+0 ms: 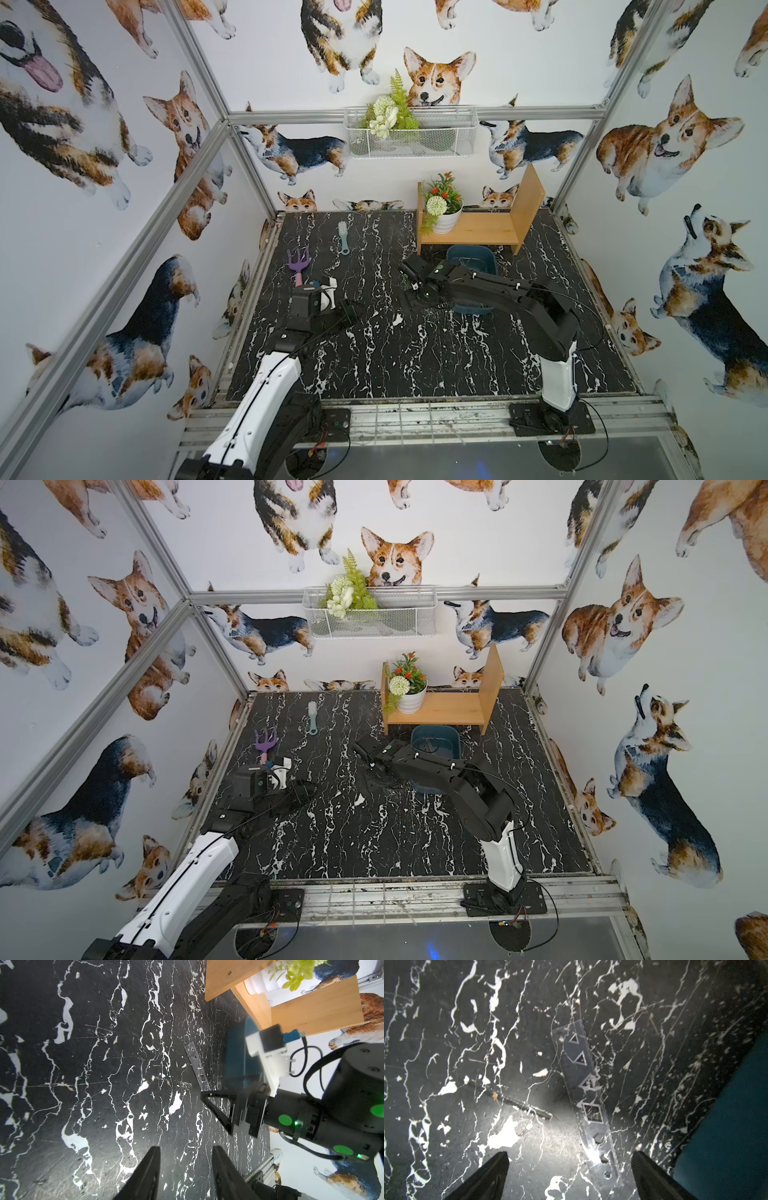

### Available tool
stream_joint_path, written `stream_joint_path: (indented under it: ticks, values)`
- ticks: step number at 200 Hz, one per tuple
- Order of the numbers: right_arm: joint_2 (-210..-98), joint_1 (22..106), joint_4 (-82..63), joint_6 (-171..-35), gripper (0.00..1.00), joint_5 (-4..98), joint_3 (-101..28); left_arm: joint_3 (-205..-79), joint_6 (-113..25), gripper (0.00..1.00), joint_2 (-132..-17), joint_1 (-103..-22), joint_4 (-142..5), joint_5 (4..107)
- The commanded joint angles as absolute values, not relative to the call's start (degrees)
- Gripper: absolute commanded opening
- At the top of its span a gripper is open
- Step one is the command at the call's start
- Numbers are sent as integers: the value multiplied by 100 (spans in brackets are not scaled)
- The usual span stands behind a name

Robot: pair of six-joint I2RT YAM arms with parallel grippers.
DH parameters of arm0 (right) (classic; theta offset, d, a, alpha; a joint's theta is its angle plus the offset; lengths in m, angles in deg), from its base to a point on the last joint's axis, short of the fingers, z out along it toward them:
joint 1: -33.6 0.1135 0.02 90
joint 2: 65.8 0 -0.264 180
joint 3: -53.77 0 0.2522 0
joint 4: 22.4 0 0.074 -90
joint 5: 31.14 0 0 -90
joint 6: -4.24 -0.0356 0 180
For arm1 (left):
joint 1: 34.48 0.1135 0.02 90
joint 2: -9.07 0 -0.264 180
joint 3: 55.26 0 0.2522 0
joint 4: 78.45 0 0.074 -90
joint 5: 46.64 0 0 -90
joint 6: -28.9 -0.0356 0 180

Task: Put the scattered rulers into the storage box
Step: Pick up the ruler from the center of the board.

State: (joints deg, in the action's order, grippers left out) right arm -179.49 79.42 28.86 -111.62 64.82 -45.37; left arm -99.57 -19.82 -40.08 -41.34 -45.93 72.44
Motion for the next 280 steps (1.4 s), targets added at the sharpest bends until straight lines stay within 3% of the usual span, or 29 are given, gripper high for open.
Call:
stream_joint_path:
  ticks: [1, 64, 134, 280]
  values:
    - [-18107, 7874, 2853, -10895, 99, 6449, -4683, -10018, -2062, 47, -4080, -4125, -4606, 7228]
    - [-18519, 7778, 2749, -10824, 100, 6227, -4893, -10022, -2110, 46, -4151, -4131, -4590, 7208]
    - [-18446, 7808, 2447, -11088, 93, 5678, -4472, -10001, -2111, 46, -4182, -4126, -4649, 7214]
    - [-18284, 8421, 2783, -11286, 88, 6065, -4542, -9908, -2102, 46, -4292, -4128, -4843, 7272]
